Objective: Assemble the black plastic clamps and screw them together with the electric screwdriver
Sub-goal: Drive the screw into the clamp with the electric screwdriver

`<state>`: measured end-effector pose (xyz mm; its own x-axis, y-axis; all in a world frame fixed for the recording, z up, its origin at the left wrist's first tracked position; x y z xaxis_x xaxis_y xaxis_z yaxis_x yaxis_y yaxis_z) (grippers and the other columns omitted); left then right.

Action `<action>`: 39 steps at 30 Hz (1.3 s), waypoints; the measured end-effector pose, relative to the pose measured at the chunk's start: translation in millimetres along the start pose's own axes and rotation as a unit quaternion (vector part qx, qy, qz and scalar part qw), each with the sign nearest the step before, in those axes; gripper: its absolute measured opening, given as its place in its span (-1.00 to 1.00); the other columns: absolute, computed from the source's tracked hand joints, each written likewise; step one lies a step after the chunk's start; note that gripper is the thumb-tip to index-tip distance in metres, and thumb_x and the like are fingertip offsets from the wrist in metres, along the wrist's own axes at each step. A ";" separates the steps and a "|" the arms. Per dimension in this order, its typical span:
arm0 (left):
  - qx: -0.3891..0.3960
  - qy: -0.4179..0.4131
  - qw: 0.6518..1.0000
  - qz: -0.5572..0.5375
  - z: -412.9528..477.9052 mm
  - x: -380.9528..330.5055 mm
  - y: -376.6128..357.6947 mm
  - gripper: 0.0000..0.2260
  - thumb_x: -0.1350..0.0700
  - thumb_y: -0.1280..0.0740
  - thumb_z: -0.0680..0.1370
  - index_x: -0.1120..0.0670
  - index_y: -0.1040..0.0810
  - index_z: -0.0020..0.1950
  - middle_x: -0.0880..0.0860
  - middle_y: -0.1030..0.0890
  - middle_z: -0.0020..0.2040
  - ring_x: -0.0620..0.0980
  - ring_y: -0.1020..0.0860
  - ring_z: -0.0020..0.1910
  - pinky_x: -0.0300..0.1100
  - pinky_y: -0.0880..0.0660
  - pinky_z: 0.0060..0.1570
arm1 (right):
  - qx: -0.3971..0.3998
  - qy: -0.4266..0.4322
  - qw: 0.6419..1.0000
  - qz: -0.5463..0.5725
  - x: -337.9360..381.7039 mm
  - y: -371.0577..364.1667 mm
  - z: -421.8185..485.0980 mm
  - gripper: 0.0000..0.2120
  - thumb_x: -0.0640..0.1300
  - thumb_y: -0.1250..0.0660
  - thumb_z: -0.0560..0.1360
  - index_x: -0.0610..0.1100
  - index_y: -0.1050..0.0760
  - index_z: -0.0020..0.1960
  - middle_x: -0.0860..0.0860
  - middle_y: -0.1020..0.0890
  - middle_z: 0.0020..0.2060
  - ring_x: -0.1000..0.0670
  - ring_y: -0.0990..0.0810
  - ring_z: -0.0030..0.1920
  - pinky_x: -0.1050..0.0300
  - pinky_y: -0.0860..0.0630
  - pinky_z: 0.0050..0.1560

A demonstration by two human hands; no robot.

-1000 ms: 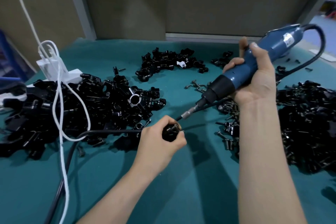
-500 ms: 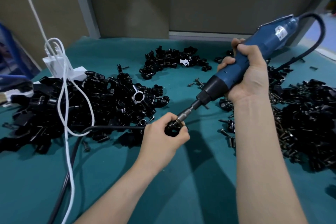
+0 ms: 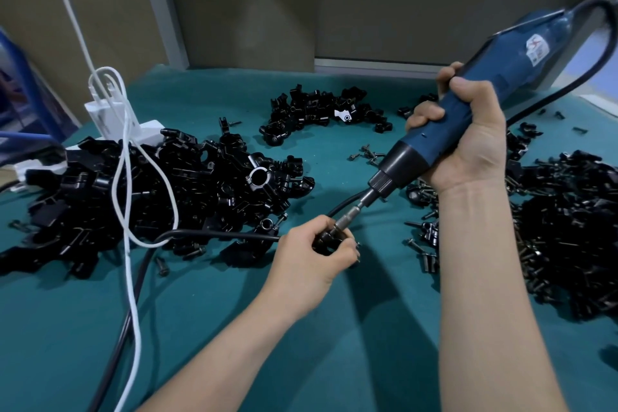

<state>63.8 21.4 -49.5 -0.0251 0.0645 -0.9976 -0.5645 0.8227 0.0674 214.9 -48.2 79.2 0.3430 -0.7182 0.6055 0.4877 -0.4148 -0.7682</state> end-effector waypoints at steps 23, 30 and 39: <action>-0.014 -0.015 0.999 0.029 0.6 -2.9 5.6 -0.88 0.04 -0.34 0.33 0.07 -0.56 -0.22 0.22 -0.64 -0.22 -0.04 -0.39 -0.41 -0.17 -0.36 -0.34 | -0.001 -0.003 1.000 -0.009 -8.2 -1.4 0.7 -0.88 -0.28 -0.16 0.51 -0.09 -0.40 -0.11 0.09 -0.58 -0.28 0.12 -0.38 -0.52 0.26 -0.40 -0.43; -0.027 -0.013 0.999 0.033 1.5 0.0 7.3 -0.87 0.01 -0.34 0.31 0.05 -0.55 -0.24 0.23 -0.64 -0.23 0.00 -0.41 -0.38 -0.14 -0.36 -0.32 | 0.007 -0.005 1.000 -0.013 -10.0 -4.0 0.2 -0.87 -0.28 -0.16 0.51 -0.09 -0.41 -0.12 0.10 -0.58 -0.28 0.13 -0.38 -0.52 0.26 -0.41 -0.43; -0.025 -0.017 0.999 0.037 1.3 1.0 6.4 -0.86 0.01 -0.35 0.31 0.06 -0.55 -0.24 0.23 -0.63 -0.25 0.00 -0.43 -0.37 -0.12 -0.38 -0.33 | 0.001 -0.017 1.000 -0.018 -15.0 0.2 1.1 -0.88 -0.27 -0.17 0.49 -0.08 -0.41 -0.12 0.10 -0.56 -0.26 0.13 -0.37 -0.51 0.27 -0.40 -0.43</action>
<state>61.2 27.5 -50.0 -0.0407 0.1437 -0.9888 -0.6026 0.7858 0.1390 210.7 -36.9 70.2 0.3522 -0.6841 0.6387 0.5016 -0.4383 -0.7459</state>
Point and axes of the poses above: each hand's wrist, its own z-axis towards the middle knuckle, its own y-axis out of the back of the hand, x = y × z, the point moved 10 cm from there along z, towards the middle knuckle
